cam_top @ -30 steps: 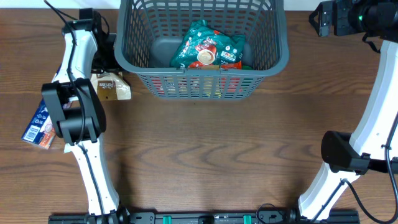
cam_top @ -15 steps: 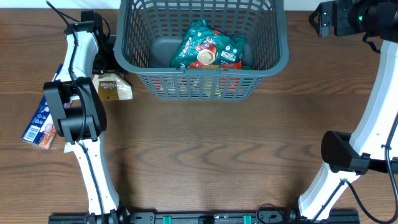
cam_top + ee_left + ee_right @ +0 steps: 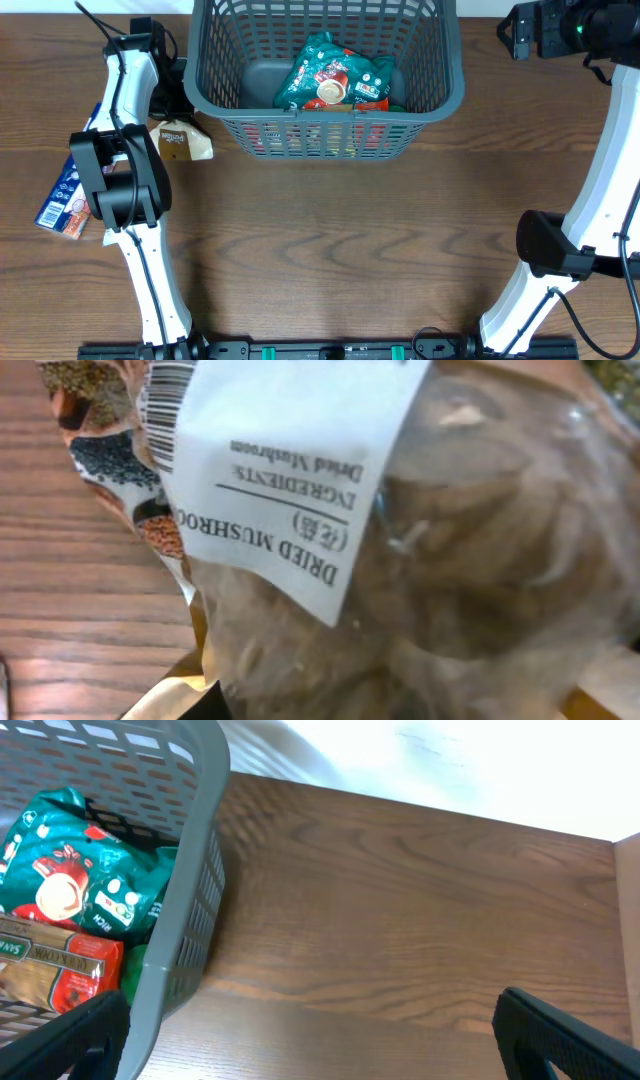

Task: Pack container
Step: 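Lower the left gripper onto the dried-mushroom bag and grasp it, then lift the mushroom bag with the left gripper toward the basket, then lower the mushroom bag into the basket, open the left gripper, withdraw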

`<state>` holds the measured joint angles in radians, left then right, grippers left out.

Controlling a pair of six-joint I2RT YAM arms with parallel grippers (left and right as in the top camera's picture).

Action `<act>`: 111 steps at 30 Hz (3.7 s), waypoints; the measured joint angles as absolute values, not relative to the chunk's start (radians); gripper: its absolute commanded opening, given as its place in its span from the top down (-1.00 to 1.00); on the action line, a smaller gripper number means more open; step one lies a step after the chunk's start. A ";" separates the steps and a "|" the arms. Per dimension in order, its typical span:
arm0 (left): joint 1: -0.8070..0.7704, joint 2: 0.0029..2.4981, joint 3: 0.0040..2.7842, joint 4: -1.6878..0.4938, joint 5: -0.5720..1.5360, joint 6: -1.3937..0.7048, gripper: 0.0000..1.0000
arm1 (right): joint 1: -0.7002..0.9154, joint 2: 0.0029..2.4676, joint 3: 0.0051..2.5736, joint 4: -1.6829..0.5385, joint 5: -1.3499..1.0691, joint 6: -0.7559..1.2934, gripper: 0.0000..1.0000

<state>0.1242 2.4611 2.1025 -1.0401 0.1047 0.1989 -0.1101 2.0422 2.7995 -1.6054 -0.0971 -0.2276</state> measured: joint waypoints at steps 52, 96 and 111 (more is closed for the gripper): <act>-0.248 1.825 2.088 -0.572 0.110 0.828 0.88 | -0.493 2.042 2.799 -1.656 -0.008 -0.010 -0.99; -0.276 1.793 2.086 -0.811 0.084 0.824 -0.97 | -0.493 2.042 2.799 -1.659 -0.028 -0.010 -0.99; 0.222 1.582 2.089 -1.196 -0.179 0.415 -0.97 | -0.493 2.042 2.799 -1.657 -0.065 -0.010 -0.99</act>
